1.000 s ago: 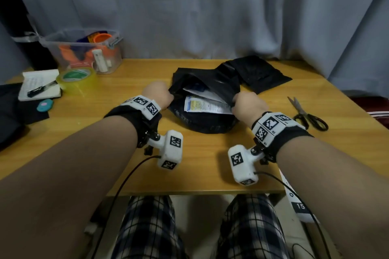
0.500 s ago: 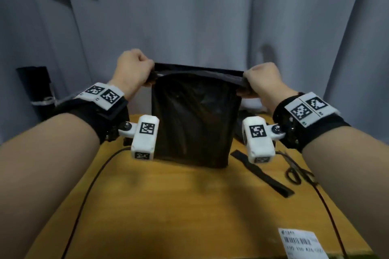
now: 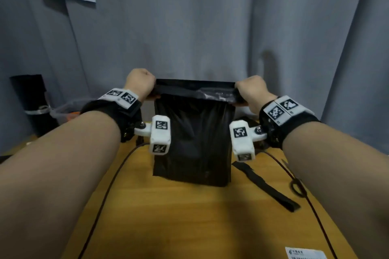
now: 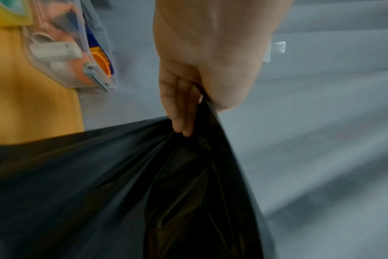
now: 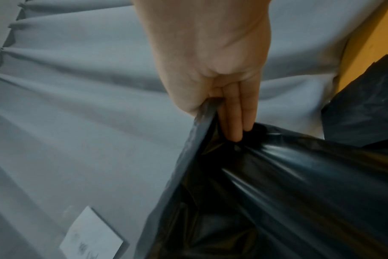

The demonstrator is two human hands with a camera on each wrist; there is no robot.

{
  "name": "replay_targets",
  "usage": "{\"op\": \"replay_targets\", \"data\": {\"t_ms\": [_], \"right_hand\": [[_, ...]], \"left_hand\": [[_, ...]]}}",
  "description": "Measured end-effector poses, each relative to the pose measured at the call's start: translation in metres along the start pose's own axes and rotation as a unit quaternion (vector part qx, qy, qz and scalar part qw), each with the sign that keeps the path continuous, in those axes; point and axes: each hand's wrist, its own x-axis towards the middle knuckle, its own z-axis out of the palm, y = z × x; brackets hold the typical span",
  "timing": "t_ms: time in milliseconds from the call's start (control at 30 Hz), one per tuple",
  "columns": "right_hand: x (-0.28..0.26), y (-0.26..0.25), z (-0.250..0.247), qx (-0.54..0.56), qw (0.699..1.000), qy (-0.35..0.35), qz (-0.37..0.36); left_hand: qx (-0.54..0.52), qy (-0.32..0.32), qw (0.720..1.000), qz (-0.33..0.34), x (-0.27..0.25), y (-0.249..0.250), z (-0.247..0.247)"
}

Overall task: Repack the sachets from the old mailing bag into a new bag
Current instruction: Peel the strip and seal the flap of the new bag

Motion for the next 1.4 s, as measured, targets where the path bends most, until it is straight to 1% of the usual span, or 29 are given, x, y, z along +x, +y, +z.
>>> {"op": "replay_targets", "data": {"t_ms": [67, 133, 167, 233, 300, 367, 400, 467, 533, 567, 667, 733, 833, 900, 967, 1033, 1067, 1100, 1133, 1167, 1200, 1233, 1267, 1300, 1333, 1400], "right_hand": [[0.017, -0.004, 0.003, -0.011, 1.000, 0.009, -0.021], [0.029, -0.012, 0.002, -0.026, 0.997, 0.024, -0.064], [0.033, -0.017, 0.001, -0.025, 0.995, 0.037, -0.087], [0.031, -0.026, -0.004, -0.001, 0.993, 0.056, -0.107], [0.023, -0.026, -0.011, -0.001, 0.992, 0.051, -0.116], [0.008, -0.018, -0.020, 0.004, 0.994, 0.023, -0.109], [-0.002, -0.009, -0.025, 0.015, 0.995, 0.001, -0.094], [-0.026, 0.021, -0.032, 0.013, 0.998, -0.061, -0.029], [-0.050, 0.058, -0.036, -0.042, 0.992, -0.113, 0.036], [-0.063, 0.079, -0.038, -0.070, 0.987, -0.133, 0.056], [-0.094, 0.129, -0.041, -0.163, 0.967, -0.183, 0.072], [-0.112, 0.146, -0.044, -0.208, 0.946, -0.229, 0.093], [-0.131, 0.152, -0.052, -0.220, 0.920, -0.300, 0.124], [-0.137, 0.149, -0.056, -0.226, 0.913, -0.313, 0.130], [-0.136, 0.148, -0.058, -0.239, 0.922, -0.289, 0.096], [-0.132, 0.147, -0.057, -0.253, 0.940, -0.230, 0.016], [-0.131, 0.146, -0.055, -0.263, 0.941, -0.211, -0.035], [-0.130, 0.146, -0.053, -0.284, 0.929, -0.221, -0.087], [-0.129, 0.147, -0.051, -0.315, 0.903, -0.261, -0.130], [-0.129, 0.150, -0.048, -0.356, 0.865, -0.322, -0.148], [-0.131, 0.152, -0.044, -0.405, 0.817, -0.385, -0.139], [-0.132, 0.157, -0.040, -0.449, 0.771, -0.438, -0.115], [-0.133, 0.161, -0.037, -0.478, 0.736, -0.471, -0.090], [-0.133, 0.164, -0.035, -0.489, 0.723, -0.483, -0.064], [-0.134, 0.165, -0.033, -0.484, 0.729, -0.482, -0.044], [-0.133, 0.164, -0.030, -0.460, 0.757, -0.464, -0.017]], "left_hand": [[-0.031, 0.020, 0.999, 0.011, 0.009, 0.005, 0.005], [-0.063, 0.047, 0.996, 0.042, 0.015, 0.019, 0.008], [-0.079, 0.057, 0.994, 0.056, 0.015, 0.027, 0.008], [-0.104, 0.065, 0.990, 0.077, 0.012, 0.038, 0.005], [-0.111, 0.056, 0.988, 0.092, 0.001, 0.039, -0.001], [-0.098, 0.037, 0.990, 0.093, -0.016, 0.029, -0.008], [-0.085, 0.021, 0.993, 0.085, -0.027, 0.019, -0.010], [-0.043, -0.032, 0.998, 0.042, -0.054, -0.009, -0.009], [0.013, -0.094, 0.995, -0.021, -0.082, -0.042, -0.005], [0.041, -0.125, 0.990, -0.053, -0.098, -0.058, -0.003], [0.129, -0.201, 0.965, -0.111, -0.135, -0.093, -0.003], [0.180, -0.240, 0.944, -0.138, -0.152, -0.105, -0.007], [0.230, -0.284, 0.917, -0.159, -0.168, -0.115, -0.014], [0.255, -0.312, 0.900, -0.166, -0.174, -0.118, -0.017], [0.269, -0.316, 0.895, -0.166, -0.176, -0.119, -0.018], [0.273, -0.305, 0.899, -0.152, -0.175, -0.119, -0.018], [0.278, -0.302, 0.901, -0.144, -0.172, -0.119, -0.018], [0.283, -0.301, 0.900, -0.138, -0.171, -0.119, -0.019], [0.288, -0.306, 0.897, -0.137, -0.169, -0.119, -0.019], [0.291, -0.316, 0.892, -0.141, -0.168, -0.120, -0.020], [0.291, -0.330, 0.886, -0.147, -0.167, -0.122, -0.021], [0.287, -0.342, 0.882, -0.154, -0.166, -0.123, -0.021], [0.280, -0.347, 0.880, -0.164, -0.167, -0.126, -0.022], [0.271, -0.346, 0.881, -0.175, -0.167, -0.129, -0.024], [0.262, -0.344, 0.883, -0.181, -0.168, -0.132, -0.024], [0.251, -0.346, 0.886, -0.181, -0.170, -0.136, -0.023]]}}
